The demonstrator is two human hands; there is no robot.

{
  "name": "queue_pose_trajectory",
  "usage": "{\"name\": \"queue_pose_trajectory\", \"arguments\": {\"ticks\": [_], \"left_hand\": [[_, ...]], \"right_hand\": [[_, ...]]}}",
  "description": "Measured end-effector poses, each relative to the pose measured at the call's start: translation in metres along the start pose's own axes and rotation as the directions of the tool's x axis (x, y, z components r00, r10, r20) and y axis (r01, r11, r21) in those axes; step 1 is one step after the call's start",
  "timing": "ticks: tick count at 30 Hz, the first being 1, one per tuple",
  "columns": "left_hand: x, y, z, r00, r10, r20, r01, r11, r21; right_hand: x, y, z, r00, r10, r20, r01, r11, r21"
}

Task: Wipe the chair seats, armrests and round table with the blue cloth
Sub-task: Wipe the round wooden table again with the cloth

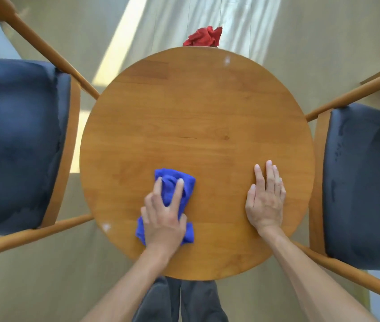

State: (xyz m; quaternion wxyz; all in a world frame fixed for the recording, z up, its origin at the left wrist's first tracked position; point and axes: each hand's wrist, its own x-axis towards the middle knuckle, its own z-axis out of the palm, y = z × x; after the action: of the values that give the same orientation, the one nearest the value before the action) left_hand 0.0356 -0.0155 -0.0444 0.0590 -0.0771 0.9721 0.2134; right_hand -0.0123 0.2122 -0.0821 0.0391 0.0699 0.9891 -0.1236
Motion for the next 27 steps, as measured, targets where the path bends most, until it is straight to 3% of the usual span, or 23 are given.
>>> {"name": "queue_pose_trajectory", "arguments": {"ticks": [2, 5, 7, 8, 10, 11, 13, 15, 16, 18, 20, 22, 24, 25, 27], "left_hand": [[-0.038, 0.051, 0.020, 0.983, 0.099, 0.157, -0.094, 0.995, -0.036], [-0.046, 0.100, 0.023, 0.917, 0.056, 0.395, 0.077, 0.946, -0.314], [-0.031, 0.090, 0.020, 0.932, 0.099, 0.350, 0.044, 0.924, -0.379], [-0.023, 0.077, 0.012, 0.939, 0.140, 0.313, -0.002, 0.916, -0.402], [-0.007, 0.039, -0.004, 0.977, 0.100, 0.189, -0.030, 0.938, -0.344], [0.001, 0.012, -0.009, 0.993, 0.055, 0.104, -0.031, 0.975, -0.219], [0.013, -0.034, -0.022, 0.990, -0.122, 0.073, 0.121, 0.993, 0.009], [0.014, -0.058, -0.030, 0.976, -0.186, 0.115, 0.175, 0.980, 0.097], [0.013, -0.060, -0.031, 0.977, -0.172, 0.122, 0.161, 0.982, 0.102], [0.012, -0.058, -0.032, 0.979, -0.165, 0.121, 0.157, 0.985, 0.076], [0.013, -0.055, -0.032, 0.969, -0.191, 0.156, 0.186, 0.981, 0.048], [0.015, -0.056, -0.035, 0.957, -0.205, 0.204, 0.196, 0.978, 0.063], [0.017, -0.051, -0.038, 0.942, -0.212, 0.259, 0.196, 0.977, 0.089], [0.017, -0.047, -0.040, 0.933, -0.216, 0.288, 0.196, 0.976, 0.100], [0.019, -0.034, -0.045, 0.916, -0.206, 0.345, 0.183, 0.978, 0.098]], "right_hand": [[0.002, -0.002, -0.006, 1.000, 0.005, 0.010, -0.006, 0.998, 0.062], [0.002, -0.008, -0.021, 0.995, 0.093, 0.042, -0.101, 0.928, 0.358], [-0.016, -0.018, -0.032, 0.981, 0.191, 0.043, -0.185, 0.835, 0.518], [-0.032, -0.026, -0.034, 0.976, 0.214, 0.039, -0.203, 0.833, 0.514], [-0.071, -0.046, -0.028, 0.976, 0.215, 0.024, -0.210, 0.918, 0.337], [-0.088, -0.060, -0.020, 0.975, 0.218, 0.033, -0.220, 0.950, 0.222], [-0.108, -0.094, -0.006, 0.973, 0.219, 0.070, -0.226, 0.968, 0.110], [-0.120, -0.118, 0.005, 0.993, 0.084, 0.079, -0.091, 0.991, 0.100], [-0.125, -0.123, 0.011, 0.993, -0.091, 0.073, 0.084, 0.992, 0.096], [-0.128, -0.113, 0.015, 0.900, -0.427, 0.087, 0.415, 0.901, 0.129], [-0.109, -0.087, 0.009, 0.831, -0.551, 0.071, 0.540, 0.831, 0.131], [-0.084, -0.057, -0.004, 0.898, -0.438, 0.028, 0.437, 0.898, 0.048], [-0.061, -0.037, -0.020, 0.995, -0.096, -0.003, 0.096, 0.993, -0.072], [-0.053, -0.035, -0.028, 0.997, 0.071, 0.007, -0.069, 0.991, -0.119], [-0.043, -0.038, -0.040, 0.965, 0.252, 0.070, -0.237, 0.956, -0.174]]}}
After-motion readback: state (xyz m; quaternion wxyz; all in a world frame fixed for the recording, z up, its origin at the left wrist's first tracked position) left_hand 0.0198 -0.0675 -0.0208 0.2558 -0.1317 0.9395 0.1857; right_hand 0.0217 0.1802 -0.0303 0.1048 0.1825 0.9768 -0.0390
